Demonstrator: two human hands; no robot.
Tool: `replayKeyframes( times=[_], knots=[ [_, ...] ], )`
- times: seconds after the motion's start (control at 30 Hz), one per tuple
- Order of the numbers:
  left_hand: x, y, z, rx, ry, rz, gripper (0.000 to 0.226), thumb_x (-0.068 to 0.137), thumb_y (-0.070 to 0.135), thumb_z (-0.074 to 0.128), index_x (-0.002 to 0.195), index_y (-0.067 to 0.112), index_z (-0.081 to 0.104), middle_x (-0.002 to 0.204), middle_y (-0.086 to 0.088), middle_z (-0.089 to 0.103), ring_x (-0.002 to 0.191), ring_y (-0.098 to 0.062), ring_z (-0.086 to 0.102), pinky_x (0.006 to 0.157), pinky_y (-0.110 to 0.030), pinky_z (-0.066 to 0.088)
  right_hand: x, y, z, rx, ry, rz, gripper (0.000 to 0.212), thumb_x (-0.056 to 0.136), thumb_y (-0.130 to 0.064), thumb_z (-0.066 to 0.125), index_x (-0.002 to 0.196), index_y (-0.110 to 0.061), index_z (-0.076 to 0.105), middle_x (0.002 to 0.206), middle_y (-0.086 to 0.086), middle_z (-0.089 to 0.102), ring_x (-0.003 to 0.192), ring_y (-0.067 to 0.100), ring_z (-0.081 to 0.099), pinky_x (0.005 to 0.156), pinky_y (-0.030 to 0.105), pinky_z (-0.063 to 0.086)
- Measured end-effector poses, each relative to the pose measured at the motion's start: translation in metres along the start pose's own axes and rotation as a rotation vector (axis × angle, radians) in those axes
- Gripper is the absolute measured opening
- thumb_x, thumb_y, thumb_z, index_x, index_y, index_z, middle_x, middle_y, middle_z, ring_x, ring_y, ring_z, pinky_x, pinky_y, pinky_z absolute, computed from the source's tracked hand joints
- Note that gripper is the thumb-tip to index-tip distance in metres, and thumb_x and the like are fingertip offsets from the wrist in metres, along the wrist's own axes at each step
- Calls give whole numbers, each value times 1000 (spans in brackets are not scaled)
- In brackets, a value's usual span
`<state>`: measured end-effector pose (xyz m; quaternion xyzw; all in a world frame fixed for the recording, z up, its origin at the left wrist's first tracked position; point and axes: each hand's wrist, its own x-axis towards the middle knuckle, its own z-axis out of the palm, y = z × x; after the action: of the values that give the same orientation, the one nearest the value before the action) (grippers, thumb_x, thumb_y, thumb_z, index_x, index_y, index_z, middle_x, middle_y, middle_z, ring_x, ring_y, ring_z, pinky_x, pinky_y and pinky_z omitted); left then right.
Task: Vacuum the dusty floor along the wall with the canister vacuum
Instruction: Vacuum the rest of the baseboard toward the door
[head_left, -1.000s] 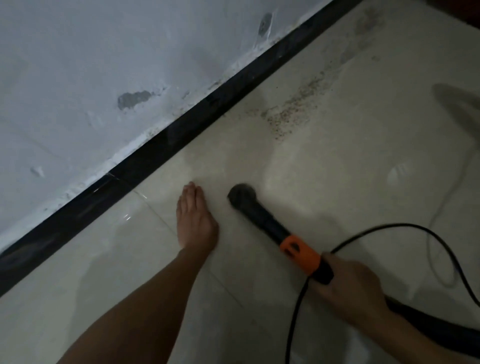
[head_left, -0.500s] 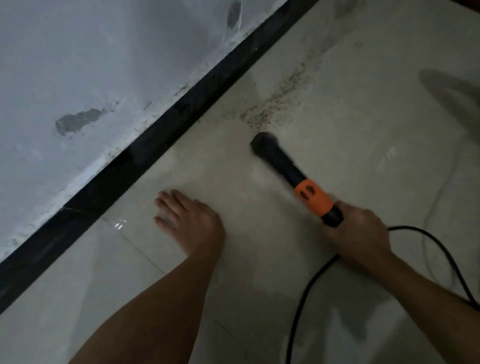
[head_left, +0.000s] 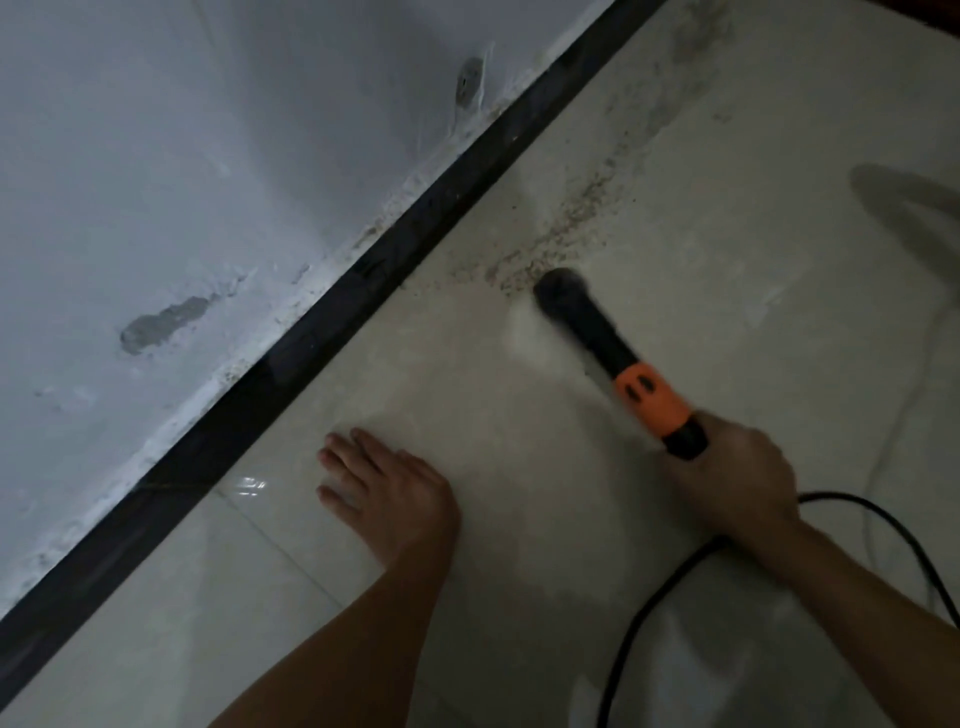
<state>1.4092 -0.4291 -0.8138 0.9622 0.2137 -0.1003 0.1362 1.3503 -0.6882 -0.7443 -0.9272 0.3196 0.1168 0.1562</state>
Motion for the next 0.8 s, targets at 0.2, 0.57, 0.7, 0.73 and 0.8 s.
replayKeyframes(
  times=[0.2,0.57,0.7,0.73,0.8],
  knots=[
    [0,2,-1,5,9,-13,59,100,27,24,152,3,9,160,-19,1,148,-32,-4,118,-52,-1,-7,-9,8,-19,-2,-75,29,75,-40,72,95,-22,64,81,15,69,78,37,66,62,34,42],
    [2,-2,5,9,11,-2,60,100,30,22,152,5,5,160,-16,-4,148,-30,-9,119,-52,-3,-2,-25,13,3,1,-139,25,72,-38,75,88,-24,63,78,13,69,75,35,67,59,30,38],
    [2,-3,7,17,20,-1,60,100,31,20,153,5,5,160,-16,-3,148,-30,-8,119,-52,-3,6,-30,11,5,13,-166,27,73,-42,72,89,-23,63,78,13,69,76,36,66,60,31,40],
    [2,-3,8,15,24,0,60,100,30,21,152,5,6,160,-16,-3,148,-30,-8,119,-52,-3,20,-34,5,46,35,-127,30,73,-44,71,93,-22,66,78,13,68,76,36,65,63,32,43],
    [2,-3,10,8,29,3,60,99,30,21,152,5,7,160,-16,-2,148,-30,-7,118,-53,-2,39,-42,-7,129,63,-95,33,71,-48,69,91,-23,65,71,9,62,69,33,61,64,33,46]
  ],
)
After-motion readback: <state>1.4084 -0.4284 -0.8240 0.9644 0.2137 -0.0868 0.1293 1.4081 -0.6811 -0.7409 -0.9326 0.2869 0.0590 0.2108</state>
